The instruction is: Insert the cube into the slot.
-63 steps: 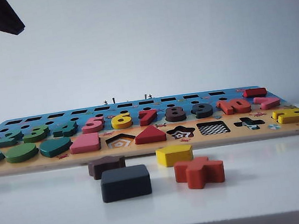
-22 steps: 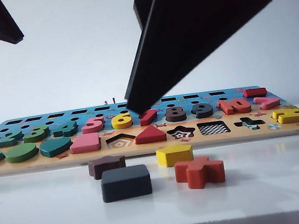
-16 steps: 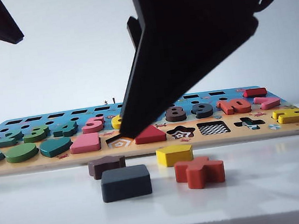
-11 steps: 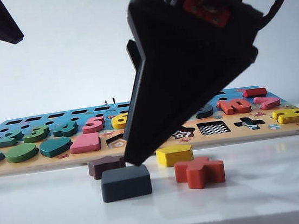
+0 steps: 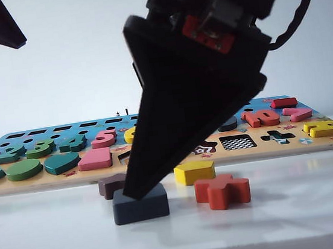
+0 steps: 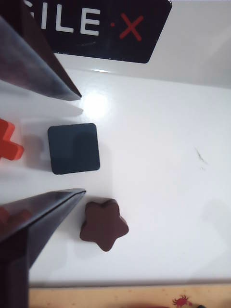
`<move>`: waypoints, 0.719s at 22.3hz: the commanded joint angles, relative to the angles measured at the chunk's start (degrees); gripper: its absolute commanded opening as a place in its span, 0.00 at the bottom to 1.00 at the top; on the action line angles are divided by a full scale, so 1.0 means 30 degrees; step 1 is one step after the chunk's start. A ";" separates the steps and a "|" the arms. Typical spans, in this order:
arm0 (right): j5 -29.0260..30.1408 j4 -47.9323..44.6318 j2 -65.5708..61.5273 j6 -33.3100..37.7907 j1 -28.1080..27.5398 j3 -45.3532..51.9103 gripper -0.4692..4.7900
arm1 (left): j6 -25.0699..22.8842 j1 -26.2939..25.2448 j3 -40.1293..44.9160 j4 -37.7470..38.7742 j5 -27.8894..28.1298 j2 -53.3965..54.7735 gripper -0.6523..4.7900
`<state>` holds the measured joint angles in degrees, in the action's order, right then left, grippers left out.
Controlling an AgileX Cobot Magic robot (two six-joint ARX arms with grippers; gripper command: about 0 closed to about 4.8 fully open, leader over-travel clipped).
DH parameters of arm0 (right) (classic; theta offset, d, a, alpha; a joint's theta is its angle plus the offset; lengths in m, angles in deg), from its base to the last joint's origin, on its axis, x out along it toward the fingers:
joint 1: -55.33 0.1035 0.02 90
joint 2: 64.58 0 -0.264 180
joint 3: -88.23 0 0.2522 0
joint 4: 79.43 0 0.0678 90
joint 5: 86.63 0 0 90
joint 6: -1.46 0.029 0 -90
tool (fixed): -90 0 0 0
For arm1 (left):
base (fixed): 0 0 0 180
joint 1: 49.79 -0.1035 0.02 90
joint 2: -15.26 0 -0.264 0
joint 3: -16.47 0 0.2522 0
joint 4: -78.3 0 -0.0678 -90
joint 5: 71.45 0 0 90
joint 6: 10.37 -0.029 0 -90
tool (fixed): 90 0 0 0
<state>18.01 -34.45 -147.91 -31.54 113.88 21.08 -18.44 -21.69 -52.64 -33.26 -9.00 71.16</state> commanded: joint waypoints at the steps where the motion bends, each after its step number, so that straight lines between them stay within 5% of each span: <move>1: 0.0131 -0.0255 -0.0102 0.0073 0.0029 -0.0044 0.72 | -0.0007 0.0000 -0.0080 -0.0270 -0.0087 -0.0044 0.15; 16: 0.0131 -0.0262 -0.0816 0.0066 0.0022 -0.0044 0.69 | -0.0007 0.0000 -0.0080 -0.0270 -0.0087 -0.0044 0.15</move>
<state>18.03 -34.80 -150.42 -31.39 113.88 21.08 -18.44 -21.69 -52.64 -33.28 -9.00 71.16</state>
